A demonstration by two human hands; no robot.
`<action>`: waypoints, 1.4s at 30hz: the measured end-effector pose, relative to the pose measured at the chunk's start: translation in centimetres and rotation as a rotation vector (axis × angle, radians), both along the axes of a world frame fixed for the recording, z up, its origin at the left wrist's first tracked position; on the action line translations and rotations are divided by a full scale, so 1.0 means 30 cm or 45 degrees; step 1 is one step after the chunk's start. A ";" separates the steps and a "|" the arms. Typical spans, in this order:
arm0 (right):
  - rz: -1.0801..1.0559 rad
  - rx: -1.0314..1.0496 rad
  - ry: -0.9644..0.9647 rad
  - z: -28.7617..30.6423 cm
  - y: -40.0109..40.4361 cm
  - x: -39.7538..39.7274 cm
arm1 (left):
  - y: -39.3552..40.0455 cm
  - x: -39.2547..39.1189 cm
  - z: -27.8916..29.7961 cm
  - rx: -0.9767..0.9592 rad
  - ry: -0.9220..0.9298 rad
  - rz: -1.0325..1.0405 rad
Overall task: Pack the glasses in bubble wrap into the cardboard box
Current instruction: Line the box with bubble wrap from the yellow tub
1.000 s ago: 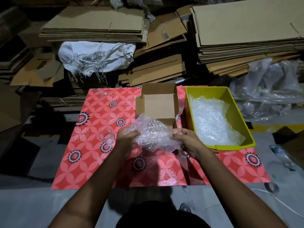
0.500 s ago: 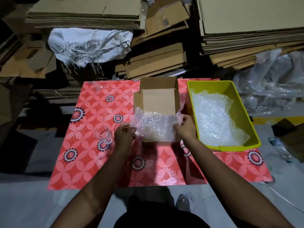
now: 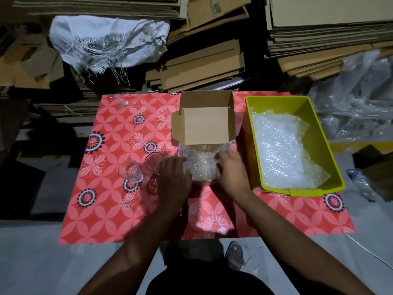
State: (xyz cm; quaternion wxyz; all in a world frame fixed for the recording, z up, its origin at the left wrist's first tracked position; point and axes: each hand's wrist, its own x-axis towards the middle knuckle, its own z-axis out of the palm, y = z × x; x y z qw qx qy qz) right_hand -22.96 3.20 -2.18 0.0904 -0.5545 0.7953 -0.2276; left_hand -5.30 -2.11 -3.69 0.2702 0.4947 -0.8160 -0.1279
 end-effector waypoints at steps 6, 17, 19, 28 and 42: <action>0.301 0.544 -0.026 -0.092 -0.038 0.041 | -0.018 -0.090 -0.081 -0.109 -0.600 -0.474; 0.324 0.677 -0.008 -0.120 -0.136 0.007 | -0.067 -0.161 -0.051 0.127 -0.790 -0.528; 0.308 0.762 0.009 -0.144 -0.144 0.000 | -0.085 -0.174 -0.051 0.095 -0.834 -0.525; 0.284 0.838 0.012 -0.196 -0.152 -0.027 | -0.168 -0.185 -0.083 0.113 -1.330 -0.497; 0.541 0.988 0.331 -0.049 -0.086 -0.007 | -0.144 -0.073 -0.025 -0.092 -1.224 -0.753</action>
